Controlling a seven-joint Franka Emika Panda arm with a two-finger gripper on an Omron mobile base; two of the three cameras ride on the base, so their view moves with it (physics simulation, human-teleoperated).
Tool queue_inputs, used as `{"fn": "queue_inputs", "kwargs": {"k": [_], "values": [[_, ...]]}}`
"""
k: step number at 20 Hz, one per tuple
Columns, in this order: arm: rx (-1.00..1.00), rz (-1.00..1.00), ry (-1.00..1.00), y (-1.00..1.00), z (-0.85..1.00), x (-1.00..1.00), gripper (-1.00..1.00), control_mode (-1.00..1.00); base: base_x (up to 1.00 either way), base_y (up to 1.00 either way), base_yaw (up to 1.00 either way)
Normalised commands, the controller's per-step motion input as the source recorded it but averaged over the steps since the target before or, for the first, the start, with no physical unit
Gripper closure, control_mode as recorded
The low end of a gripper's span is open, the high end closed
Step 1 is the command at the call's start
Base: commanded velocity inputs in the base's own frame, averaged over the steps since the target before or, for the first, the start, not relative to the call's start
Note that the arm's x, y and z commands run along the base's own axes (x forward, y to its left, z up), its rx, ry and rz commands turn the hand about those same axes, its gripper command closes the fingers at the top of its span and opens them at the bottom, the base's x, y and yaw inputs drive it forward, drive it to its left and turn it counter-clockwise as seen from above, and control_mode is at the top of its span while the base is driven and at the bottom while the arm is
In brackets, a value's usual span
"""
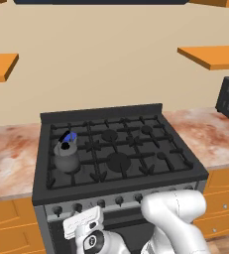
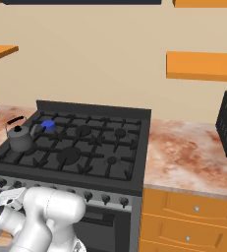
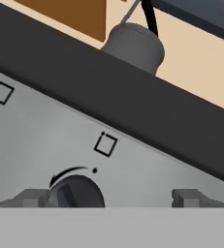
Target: Turn off the rear left burner of the stove.
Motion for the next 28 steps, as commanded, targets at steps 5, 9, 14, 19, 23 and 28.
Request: {"fn": "queue_inputs", "kwargs": {"k": [5, 9, 14, 19, 23, 28], "values": [[0.0, -0.05, 0.0, 0.0, 0.0, 0.0, -1.0, -1.0, 0.0, 0.0, 0.0], [0.0, -0.06, 0.04, 0.11, 0.0, 0.0, -1.0, -1.0, 0.0, 0.0, 0.0], [0.0, -0.05, 0.06, 0.06, -0.01, 0.0, -1.0, -1.0, 0.0, 0.0, 0.0], [0.0, 0.0, 0.09, 0.11, -0.07, 0.0, -1.0, -1.0, 0.0, 0.0, 0.0], [0.0, 0.0, 0.09, 0.13, -0.09, 0.0, -1.0, -1.0, 0.0, 0.0, 0.0], [0.0, 0.0, 0.08, 0.05, -0.05, -0.15, -1.0, -1.0, 0.0, 0.0, 0.0]]}}
